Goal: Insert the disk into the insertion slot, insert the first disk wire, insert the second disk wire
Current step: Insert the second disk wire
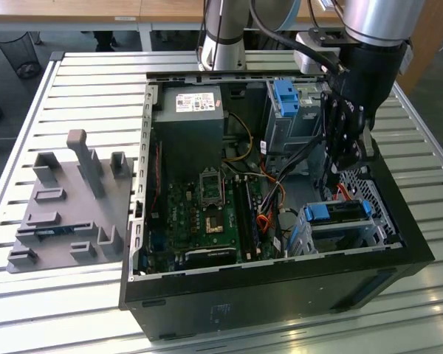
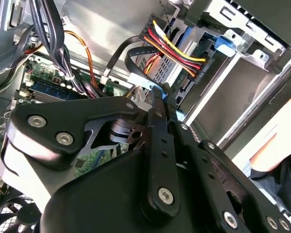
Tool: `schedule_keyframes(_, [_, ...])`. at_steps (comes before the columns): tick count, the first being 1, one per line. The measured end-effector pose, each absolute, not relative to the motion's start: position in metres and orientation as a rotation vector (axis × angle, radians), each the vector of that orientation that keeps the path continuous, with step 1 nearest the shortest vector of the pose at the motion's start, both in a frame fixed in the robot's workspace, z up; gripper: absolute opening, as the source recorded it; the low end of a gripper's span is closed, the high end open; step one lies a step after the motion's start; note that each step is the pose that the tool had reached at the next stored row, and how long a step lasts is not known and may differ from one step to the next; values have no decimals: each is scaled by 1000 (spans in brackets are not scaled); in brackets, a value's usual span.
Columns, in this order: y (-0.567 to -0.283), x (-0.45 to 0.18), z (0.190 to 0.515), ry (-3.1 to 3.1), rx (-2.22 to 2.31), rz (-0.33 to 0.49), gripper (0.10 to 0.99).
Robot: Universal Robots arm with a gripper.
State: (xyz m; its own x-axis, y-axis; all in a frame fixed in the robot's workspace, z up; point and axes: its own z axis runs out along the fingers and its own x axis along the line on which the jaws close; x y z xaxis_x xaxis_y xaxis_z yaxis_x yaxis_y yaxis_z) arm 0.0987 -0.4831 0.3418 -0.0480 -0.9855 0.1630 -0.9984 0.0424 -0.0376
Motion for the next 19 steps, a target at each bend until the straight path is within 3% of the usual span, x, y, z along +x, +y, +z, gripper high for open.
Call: schedule_keyframes(19, [-488, 99, 339, -2237, 2135, 142, 145])
